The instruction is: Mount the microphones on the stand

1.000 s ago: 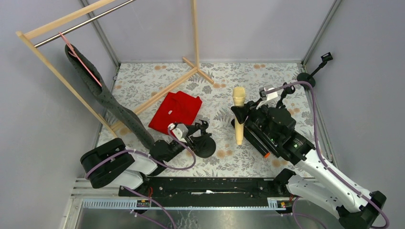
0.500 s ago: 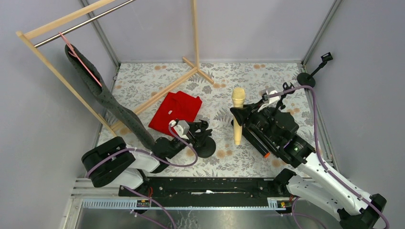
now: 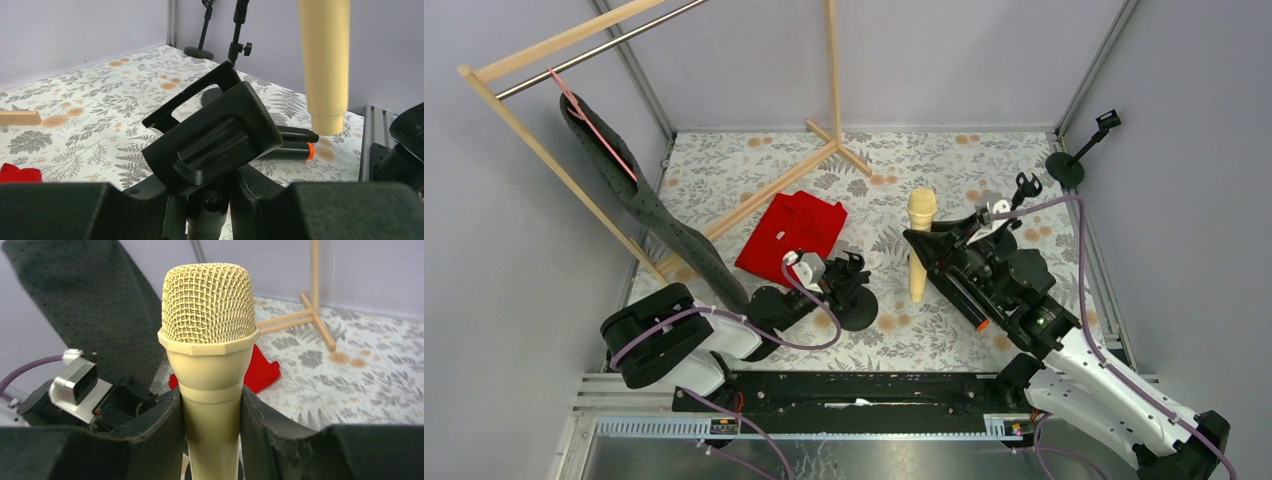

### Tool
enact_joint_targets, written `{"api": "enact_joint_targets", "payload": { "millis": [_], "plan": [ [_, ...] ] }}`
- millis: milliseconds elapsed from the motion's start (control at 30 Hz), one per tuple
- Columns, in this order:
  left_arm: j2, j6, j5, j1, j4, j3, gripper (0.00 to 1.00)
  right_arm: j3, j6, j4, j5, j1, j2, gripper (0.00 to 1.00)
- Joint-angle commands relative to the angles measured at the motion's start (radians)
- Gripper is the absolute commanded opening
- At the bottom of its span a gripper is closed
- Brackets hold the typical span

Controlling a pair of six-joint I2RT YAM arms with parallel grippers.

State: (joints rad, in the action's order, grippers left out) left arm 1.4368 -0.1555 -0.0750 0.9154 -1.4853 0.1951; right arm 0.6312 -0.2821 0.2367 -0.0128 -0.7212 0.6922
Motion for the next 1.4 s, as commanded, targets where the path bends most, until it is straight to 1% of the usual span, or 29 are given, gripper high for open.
{"api": "enact_joint_targets", "payload": {
  "millis": [0, 33, 67, 200, 367, 467, 633, 867, 1167, 1367],
  "plan": [
    [0.010, -0.073, -0.094, 0.001, -0.115, 0.034, 0.00, -0.101, 0.121, 0.377, 0.173, -0.007, -0.042, 0.08],
    [0.009, -0.089, -0.111, 0.001, -0.115, 0.038, 0.00, -0.124, 0.133, 0.454, 0.187, -0.007, -0.046, 0.06],
    [0.009, -0.107, -0.125, 0.002, -0.114, 0.043, 0.00, -0.131, 0.142, 0.491, 0.187, -0.007, -0.046, 0.05],
    [0.015, -0.193, -0.151, 0.001, -0.113, 0.073, 0.00, -0.103, 0.192, 0.555, 0.248, -0.007, -0.030, 0.00],
    [0.002, -0.283, -0.125, 0.001, -0.113, 0.094, 0.00, -0.040, 0.151, 0.649, 0.382, -0.007, 0.013, 0.00],
    [-0.012, -0.322, -0.107, 0.001, -0.112, 0.102, 0.00, -0.021, 0.119, 0.749, 0.455, -0.007, 0.026, 0.00],
    [-0.027, -0.392, -0.084, 0.002, -0.107, 0.111, 0.00, -0.004, 0.066, 0.918, 0.519, -0.008, 0.067, 0.00],
    [-0.023, -0.466, -0.091, 0.003, -0.107, 0.136, 0.00, 0.006, 0.011, 1.077, 0.556, -0.007, 0.169, 0.00],
    [-0.036, -0.473, -0.120, 0.003, -0.113, 0.143, 0.00, 0.004, -0.095, 1.260, 0.568, -0.008, 0.291, 0.00],
    [-0.053, -0.503, -0.137, 0.009, -0.118, 0.146, 0.00, 0.000, -0.113, 1.296, 0.588, -0.008, 0.341, 0.00]
  ]
}}
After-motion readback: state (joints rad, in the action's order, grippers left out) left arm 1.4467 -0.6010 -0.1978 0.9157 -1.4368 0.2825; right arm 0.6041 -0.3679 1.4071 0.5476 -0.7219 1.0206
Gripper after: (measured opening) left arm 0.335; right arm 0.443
